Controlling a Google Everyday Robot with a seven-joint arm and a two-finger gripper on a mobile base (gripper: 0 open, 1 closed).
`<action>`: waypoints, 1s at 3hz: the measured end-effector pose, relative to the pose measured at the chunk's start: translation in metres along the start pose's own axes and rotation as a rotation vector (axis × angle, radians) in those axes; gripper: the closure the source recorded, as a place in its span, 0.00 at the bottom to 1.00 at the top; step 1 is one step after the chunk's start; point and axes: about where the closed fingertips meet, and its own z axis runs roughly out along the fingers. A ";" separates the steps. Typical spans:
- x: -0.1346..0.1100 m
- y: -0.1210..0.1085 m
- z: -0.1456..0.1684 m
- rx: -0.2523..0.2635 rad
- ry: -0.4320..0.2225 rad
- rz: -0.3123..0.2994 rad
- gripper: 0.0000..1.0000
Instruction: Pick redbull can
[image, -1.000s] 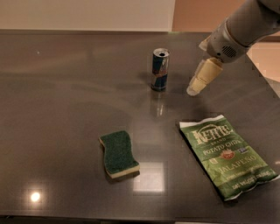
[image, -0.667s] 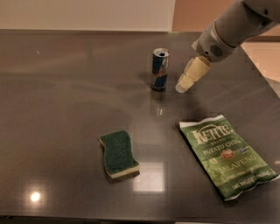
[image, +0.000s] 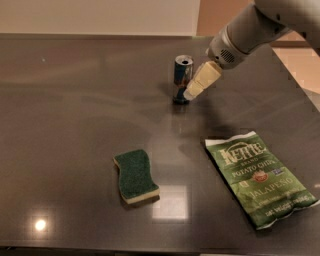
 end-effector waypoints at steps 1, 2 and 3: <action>-0.009 -0.008 0.011 -0.003 -0.015 0.016 0.00; -0.017 -0.011 0.021 -0.014 -0.025 0.027 0.00; -0.024 -0.013 0.027 -0.036 -0.034 0.030 0.16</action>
Offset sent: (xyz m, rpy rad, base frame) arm 0.0327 0.0249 -0.0042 0.0566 0.0166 -0.0171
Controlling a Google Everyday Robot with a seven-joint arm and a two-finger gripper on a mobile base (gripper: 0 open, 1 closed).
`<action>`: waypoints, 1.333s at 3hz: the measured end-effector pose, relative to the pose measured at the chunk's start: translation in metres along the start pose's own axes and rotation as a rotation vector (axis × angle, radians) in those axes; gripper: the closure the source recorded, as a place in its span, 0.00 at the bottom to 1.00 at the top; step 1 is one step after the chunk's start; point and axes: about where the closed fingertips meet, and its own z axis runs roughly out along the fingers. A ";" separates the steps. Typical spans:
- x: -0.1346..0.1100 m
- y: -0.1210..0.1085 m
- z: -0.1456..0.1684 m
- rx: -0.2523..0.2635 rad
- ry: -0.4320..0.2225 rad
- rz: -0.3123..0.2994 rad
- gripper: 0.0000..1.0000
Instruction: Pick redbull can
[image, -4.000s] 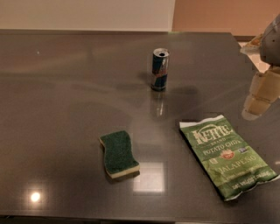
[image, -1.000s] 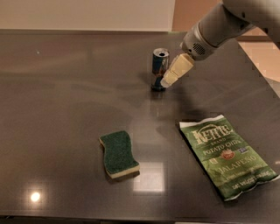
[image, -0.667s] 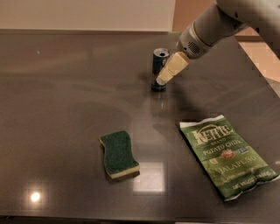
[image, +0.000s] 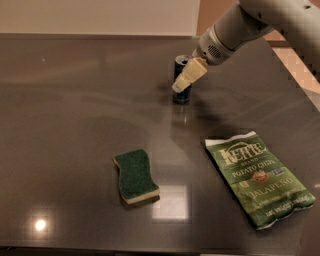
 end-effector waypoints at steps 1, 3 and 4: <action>-0.004 0.001 0.003 -0.026 -0.009 0.000 0.39; -0.022 0.015 -0.012 -0.086 -0.023 -0.048 0.85; -0.036 0.029 -0.039 -0.125 -0.028 -0.096 1.00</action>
Offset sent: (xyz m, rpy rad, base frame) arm -0.0039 0.0104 0.0150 0.0466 0.0286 0.0611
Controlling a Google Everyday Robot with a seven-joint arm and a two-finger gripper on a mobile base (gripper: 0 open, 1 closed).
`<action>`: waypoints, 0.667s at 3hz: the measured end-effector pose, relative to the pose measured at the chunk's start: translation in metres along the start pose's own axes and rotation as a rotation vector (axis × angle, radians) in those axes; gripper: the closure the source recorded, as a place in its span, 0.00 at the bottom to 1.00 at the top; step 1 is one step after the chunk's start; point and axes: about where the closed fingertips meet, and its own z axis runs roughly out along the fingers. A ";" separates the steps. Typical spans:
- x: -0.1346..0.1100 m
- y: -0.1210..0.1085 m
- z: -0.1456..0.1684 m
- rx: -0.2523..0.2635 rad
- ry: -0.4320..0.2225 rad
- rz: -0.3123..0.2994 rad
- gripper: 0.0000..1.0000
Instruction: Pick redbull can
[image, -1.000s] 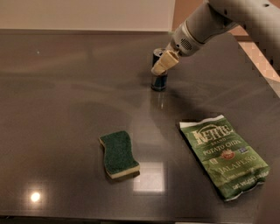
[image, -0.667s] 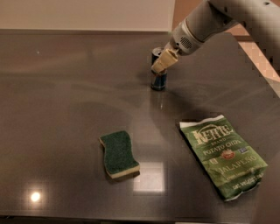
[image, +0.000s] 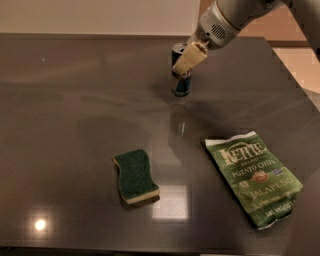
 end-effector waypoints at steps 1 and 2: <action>-0.029 0.020 -0.055 -0.032 -0.022 -0.071 1.00; -0.029 0.020 -0.055 -0.032 -0.022 -0.071 1.00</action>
Offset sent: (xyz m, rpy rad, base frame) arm -0.0423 -0.0148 0.0951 0.0073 -0.0277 0.1155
